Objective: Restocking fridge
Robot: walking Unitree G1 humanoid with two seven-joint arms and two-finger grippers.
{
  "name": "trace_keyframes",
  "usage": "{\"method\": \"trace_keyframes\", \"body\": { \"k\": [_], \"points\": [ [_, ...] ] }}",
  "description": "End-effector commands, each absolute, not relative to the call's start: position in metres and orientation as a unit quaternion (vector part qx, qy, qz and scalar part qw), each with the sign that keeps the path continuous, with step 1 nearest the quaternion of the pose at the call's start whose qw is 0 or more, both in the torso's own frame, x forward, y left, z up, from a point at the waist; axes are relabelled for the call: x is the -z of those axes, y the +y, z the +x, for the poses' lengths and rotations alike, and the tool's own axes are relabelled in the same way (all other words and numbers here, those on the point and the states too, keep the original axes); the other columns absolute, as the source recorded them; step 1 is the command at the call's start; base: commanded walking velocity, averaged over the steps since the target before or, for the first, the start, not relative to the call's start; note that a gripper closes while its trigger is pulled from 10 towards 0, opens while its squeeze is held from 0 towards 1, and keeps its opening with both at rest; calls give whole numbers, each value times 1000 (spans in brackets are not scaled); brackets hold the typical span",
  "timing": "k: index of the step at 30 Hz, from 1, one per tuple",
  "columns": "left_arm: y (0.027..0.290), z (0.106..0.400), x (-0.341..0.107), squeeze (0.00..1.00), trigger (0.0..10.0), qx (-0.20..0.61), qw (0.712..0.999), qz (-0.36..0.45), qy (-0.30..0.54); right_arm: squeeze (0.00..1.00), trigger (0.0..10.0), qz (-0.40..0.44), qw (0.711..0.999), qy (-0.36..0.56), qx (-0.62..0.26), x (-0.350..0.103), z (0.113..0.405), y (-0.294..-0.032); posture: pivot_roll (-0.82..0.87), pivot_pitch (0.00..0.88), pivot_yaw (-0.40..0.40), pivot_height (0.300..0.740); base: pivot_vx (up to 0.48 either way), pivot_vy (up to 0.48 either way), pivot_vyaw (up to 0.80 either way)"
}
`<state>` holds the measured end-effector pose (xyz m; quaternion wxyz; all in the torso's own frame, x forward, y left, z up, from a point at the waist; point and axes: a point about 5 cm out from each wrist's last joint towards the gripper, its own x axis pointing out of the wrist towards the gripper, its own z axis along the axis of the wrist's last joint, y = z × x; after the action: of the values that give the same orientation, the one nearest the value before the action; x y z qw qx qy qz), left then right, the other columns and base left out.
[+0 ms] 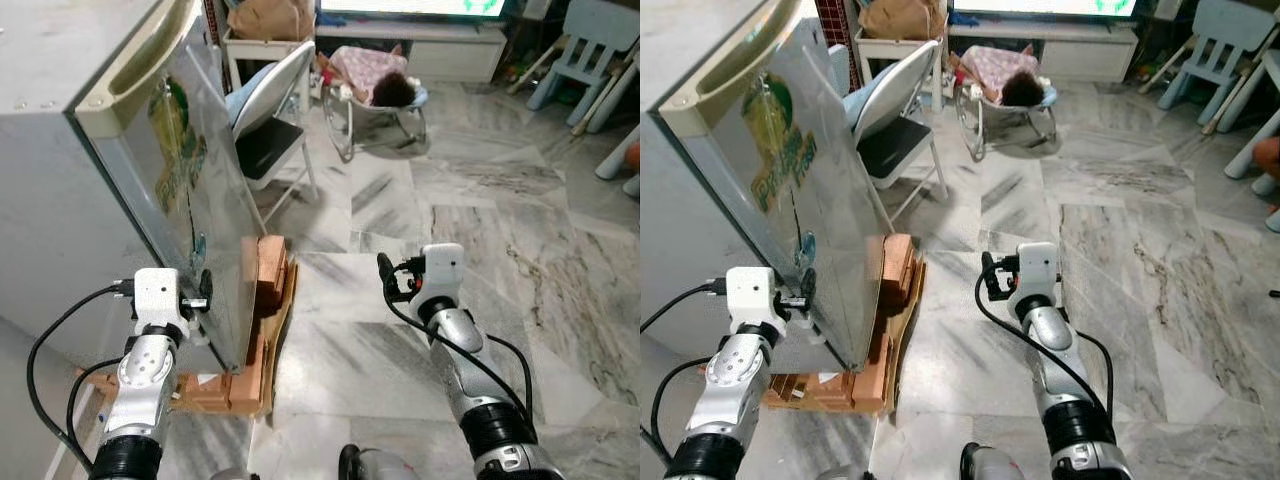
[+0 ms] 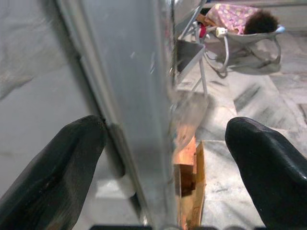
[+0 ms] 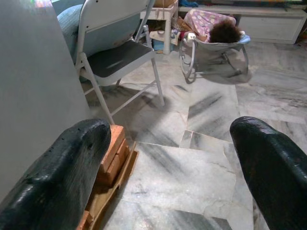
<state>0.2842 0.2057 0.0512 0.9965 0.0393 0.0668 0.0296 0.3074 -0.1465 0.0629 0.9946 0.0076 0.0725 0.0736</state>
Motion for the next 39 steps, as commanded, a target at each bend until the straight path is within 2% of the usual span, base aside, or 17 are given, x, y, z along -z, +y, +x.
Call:
{"method": "trace_keyframes", "body": {
  "k": [1,5,7,11,13,21,23,26,27,30,33,36,37,38,39],
  "points": [
    [204,286,-49,0,10000,-29,996,42,70,0,10000,2,995,69,-72,-66,308,-149,-22,45,16,735,0,0,0],
    [201,291,-50,0,10000,-17,996,50,67,0,10000,-10,994,83,-66,-62,308,-153,-22,45,16,735,0,0,0],
    [197,298,-53,0,10000,-2,996,55,64,0,10000,-34,988,139,-66,-44,302,-156,-21,46,18,735,0,0,0],
    [191,304,-57,0,10000,9,996,65,57,0,10000,-50,981,177,-68,-32,296,-159,-20,44,18,735,0,0,0],
    [183,317,-77,0,10000,30,994,106,11,0,10000,-36,979,189,-72,-27,292,-161,-20,44,18,735,0,0,0],
    [168,350,-108,0,10000,59,992,114,-14,0,10000,-41,963,250,-97,-14,280,-164,-27,39,27,735,0,0,0],
    [158,356,-114,0,10000,67,994,88,-13,0,10000,-42,960,260,-96,-11,279,-165,-30,37,29,735,0,0,0],
    [121,357,-125,0,10000,137,984,108,-27,0,10000,-26,958,267,-100,-10,277,-165,-29,36,31,735,0,0,0],
    [88,351,-137,0,10000,209,973,87,-50,0,10000,-32,953,277,-117,-8,274,-163,-29,38,31,735,0,0,0],
    [45,334,-157,0,10000,307,946,60,-90,0,10000,-45,944,294,-141,-4,271,-159,-26,37,30,735,0,0,0],
    [17,316,-170,0,10000,370,920,51,-120,0,10000,-58,936,305,-169,-1,269,-151,-17,32,26,735,0,0,0],
    [21,316,-164,0,10000,364,923,53,-109,0,10000,-68,932,306,-184,-1,269,-147,-12,29,25,735,0,0,0],
    [27,319,-160,0,10000,351,929,59,-101,0,10000,-63,933,304,-184,-2,269,-146,-12,29,25,735,0,0,0],
    [48,326,-155,0,10000,312,944,61,-88,0,10000,-52,935,298,-186,-4,270,-145,-10,30,27,735,0,0,0],
    [57,328,-153,0,10000,299,949,59,-83,0,10000,-53,935,296,-187,-5,270,-145,-10,30,27,735,0,0,0]
  ]
}}
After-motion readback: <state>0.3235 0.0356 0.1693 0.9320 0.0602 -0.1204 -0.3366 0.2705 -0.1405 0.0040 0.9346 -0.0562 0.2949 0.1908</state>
